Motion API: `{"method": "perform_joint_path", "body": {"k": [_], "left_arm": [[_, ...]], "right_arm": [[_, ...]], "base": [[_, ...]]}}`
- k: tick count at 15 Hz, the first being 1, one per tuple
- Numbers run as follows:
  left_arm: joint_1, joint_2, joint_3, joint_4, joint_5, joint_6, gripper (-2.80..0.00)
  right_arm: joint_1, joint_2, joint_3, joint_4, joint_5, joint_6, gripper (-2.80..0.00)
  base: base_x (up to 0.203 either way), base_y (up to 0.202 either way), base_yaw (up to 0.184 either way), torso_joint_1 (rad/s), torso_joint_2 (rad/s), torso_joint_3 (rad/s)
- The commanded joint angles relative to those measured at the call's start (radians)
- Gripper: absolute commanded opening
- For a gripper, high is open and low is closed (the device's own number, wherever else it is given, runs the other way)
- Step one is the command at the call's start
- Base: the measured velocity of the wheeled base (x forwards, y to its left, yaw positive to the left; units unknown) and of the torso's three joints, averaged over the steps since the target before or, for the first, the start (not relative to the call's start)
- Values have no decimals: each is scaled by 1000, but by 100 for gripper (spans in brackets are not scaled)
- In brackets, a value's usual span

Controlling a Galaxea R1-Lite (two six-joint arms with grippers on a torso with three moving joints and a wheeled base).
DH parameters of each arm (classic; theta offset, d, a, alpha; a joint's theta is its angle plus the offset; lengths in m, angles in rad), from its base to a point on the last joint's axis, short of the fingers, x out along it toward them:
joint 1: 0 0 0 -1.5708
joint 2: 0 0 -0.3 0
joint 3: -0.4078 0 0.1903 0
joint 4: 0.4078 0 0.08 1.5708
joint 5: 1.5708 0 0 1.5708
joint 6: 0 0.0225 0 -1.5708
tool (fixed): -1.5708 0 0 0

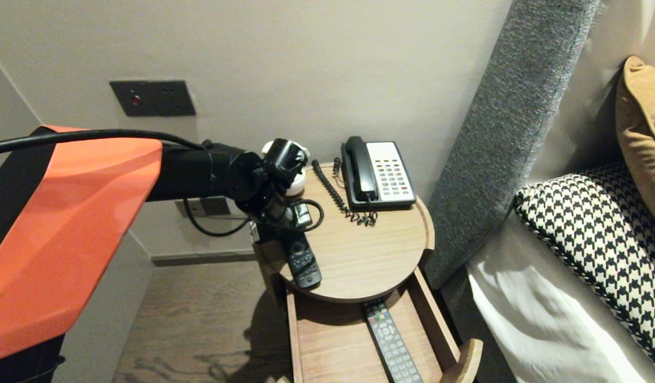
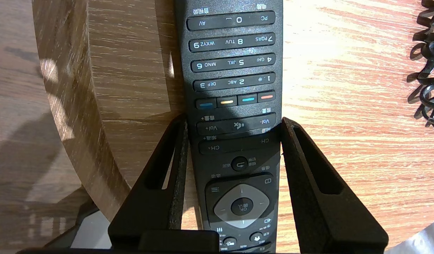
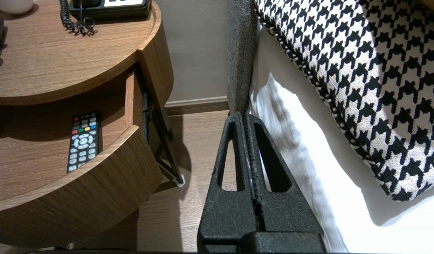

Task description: Take the remote control out of the drawer one by one and place them on the table

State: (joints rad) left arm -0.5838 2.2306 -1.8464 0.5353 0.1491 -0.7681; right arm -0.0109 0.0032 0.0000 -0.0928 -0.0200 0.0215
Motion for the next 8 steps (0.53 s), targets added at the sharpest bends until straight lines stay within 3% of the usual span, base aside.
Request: {"method": "perform_joint_path", "body": {"k": [1, 8], "left_arm": [[-1, 4, -4, 8, 1, -4, -280], [-1, 8, -12, 25, 3, -7, -280]], "right_arm": [[0, 1, 40, -1, 0, 0, -280], [0, 1, 40, -1, 0, 0, -280]], "base": [[0, 0, 0, 0, 0, 0], [0, 0, 0, 0, 0, 0]]}}
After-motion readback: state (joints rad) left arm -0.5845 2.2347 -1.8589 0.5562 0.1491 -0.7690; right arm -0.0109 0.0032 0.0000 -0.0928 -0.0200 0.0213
